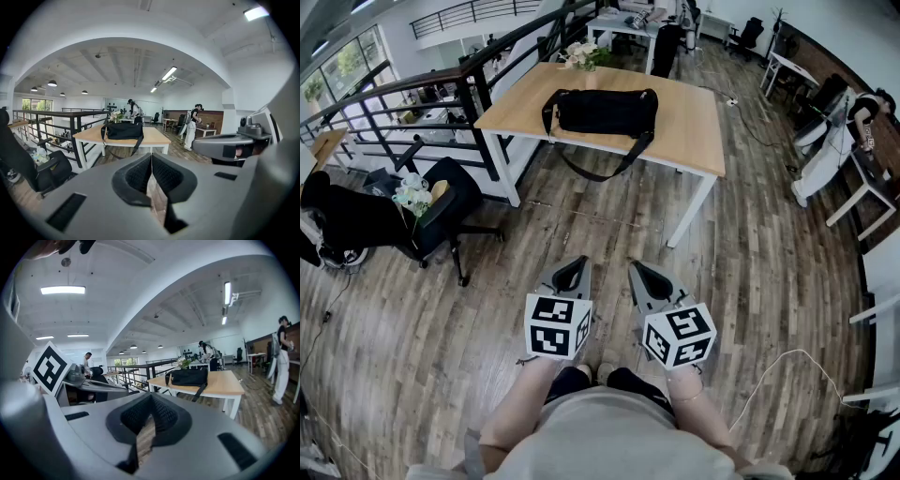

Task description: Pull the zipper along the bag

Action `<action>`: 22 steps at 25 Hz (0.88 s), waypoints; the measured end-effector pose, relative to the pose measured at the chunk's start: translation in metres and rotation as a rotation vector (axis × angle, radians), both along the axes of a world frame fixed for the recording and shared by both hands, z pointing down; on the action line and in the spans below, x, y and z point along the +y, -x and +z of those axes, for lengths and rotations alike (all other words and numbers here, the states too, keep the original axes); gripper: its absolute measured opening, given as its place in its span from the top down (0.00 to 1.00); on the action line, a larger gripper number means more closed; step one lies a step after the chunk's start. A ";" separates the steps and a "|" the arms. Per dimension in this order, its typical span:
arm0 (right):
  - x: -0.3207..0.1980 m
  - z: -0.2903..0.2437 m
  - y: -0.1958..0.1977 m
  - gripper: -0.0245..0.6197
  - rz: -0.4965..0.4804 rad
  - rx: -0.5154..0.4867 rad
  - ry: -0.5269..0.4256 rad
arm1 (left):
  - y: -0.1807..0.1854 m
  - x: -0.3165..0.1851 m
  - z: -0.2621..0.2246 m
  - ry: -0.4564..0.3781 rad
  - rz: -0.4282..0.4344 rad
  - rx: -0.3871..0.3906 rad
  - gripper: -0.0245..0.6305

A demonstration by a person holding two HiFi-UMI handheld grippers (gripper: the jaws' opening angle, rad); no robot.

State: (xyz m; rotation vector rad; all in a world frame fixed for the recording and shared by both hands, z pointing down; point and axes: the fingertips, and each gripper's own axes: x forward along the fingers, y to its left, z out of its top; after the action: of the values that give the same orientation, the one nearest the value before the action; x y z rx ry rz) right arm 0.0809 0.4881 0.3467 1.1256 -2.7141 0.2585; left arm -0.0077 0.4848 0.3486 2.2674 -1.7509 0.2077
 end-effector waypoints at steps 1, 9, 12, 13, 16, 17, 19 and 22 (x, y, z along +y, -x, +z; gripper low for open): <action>-0.001 0.001 0.001 0.96 0.000 0.002 0.003 | 0.000 -0.001 0.001 0.004 0.004 -0.001 0.94; -0.007 0.005 0.002 0.96 0.001 -0.001 0.011 | -0.006 -0.007 0.010 0.025 0.024 0.001 0.94; -0.008 0.005 0.002 0.96 -0.001 -0.030 0.024 | -0.011 -0.009 0.009 0.010 0.047 0.011 0.94; -0.009 0.005 0.001 0.96 -0.004 -0.037 0.029 | -0.015 -0.009 0.007 0.004 0.064 0.018 0.94; -0.007 0.006 -0.003 0.95 -0.024 -0.037 0.037 | -0.024 -0.009 0.006 0.000 0.090 0.029 0.94; -0.006 0.007 -0.005 0.95 -0.032 -0.038 0.040 | -0.026 -0.010 0.007 0.001 0.089 0.028 0.94; -0.004 0.010 -0.011 0.95 -0.041 -0.041 0.047 | -0.030 -0.010 0.011 0.005 0.083 0.029 0.94; -0.003 0.016 -0.022 0.95 -0.039 -0.044 0.059 | -0.035 -0.013 0.018 0.012 0.069 0.044 0.94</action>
State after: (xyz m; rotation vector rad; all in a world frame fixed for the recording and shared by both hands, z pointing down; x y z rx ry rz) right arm 0.1033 0.4849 0.3627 1.0620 -2.7446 0.3590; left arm 0.0278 0.4714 0.3666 2.3076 -1.6473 0.1801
